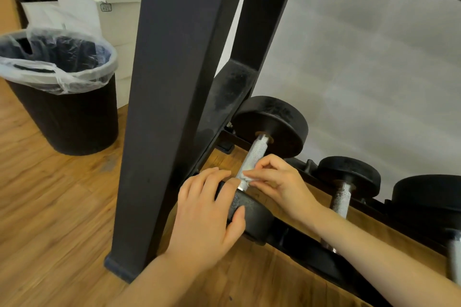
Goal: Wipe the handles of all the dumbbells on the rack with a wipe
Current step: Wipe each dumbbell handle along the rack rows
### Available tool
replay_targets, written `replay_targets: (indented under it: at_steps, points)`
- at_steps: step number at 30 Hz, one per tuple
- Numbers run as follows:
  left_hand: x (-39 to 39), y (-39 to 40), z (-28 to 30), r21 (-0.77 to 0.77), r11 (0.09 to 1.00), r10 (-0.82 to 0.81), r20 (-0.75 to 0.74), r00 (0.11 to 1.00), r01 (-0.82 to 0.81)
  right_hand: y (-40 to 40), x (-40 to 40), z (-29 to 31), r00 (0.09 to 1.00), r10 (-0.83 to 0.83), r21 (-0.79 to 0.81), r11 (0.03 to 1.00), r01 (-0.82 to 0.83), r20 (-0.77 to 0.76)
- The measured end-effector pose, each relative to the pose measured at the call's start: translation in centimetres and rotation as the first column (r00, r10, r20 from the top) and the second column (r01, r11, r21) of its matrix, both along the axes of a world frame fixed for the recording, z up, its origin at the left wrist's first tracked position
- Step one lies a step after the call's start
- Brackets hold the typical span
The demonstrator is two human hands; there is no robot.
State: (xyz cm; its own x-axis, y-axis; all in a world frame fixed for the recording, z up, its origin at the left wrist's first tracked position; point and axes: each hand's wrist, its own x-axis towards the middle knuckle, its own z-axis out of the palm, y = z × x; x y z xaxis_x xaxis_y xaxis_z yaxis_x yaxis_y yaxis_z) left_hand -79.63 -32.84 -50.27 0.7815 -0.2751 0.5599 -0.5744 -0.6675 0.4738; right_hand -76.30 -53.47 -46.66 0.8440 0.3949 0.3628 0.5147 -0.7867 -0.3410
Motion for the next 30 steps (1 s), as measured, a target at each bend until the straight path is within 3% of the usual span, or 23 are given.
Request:
replay_targets:
  at_steps: [5,12,18,25,30]
  points:
    - [-0.3,-0.2,0.0,-0.068,0.998,0.000,-0.063,0.998,-0.004,-0.2,-0.1,-0.6,0.998,0.049,-0.005,0.999,-0.049,0.025]
    - [-1.4,-1.0,0.1,-0.106,0.990,0.075,-0.178,0.981,-0.095,0.6,-1.3,-1.4,0.987,0.116,0.107,0.989,-0.104,-0.114]
    - [-2.5,-1.8,0.4,-0.135,0.970,0.170,-0.226,0.959,-0.204,0.7,-0.5,-1.3,0.999,0.005,0.269,0.963,0.007,-0.044]
    - [-3.0,-3.2,0.1,-0.199,0.927,0.263,-0.257,0.930,-0.317,0.1,-1.0,-2.3,0.992,0.123,0.169,0.979,-0.116,-0.036]
    - [-3.0,-3.6,0.0,-0.235,0.909,0.283,-0.261,0.923,-0.345,0.5,-1.4,-2.3,0.990,0.122,0.279,0.955,-0.097,-0.072]
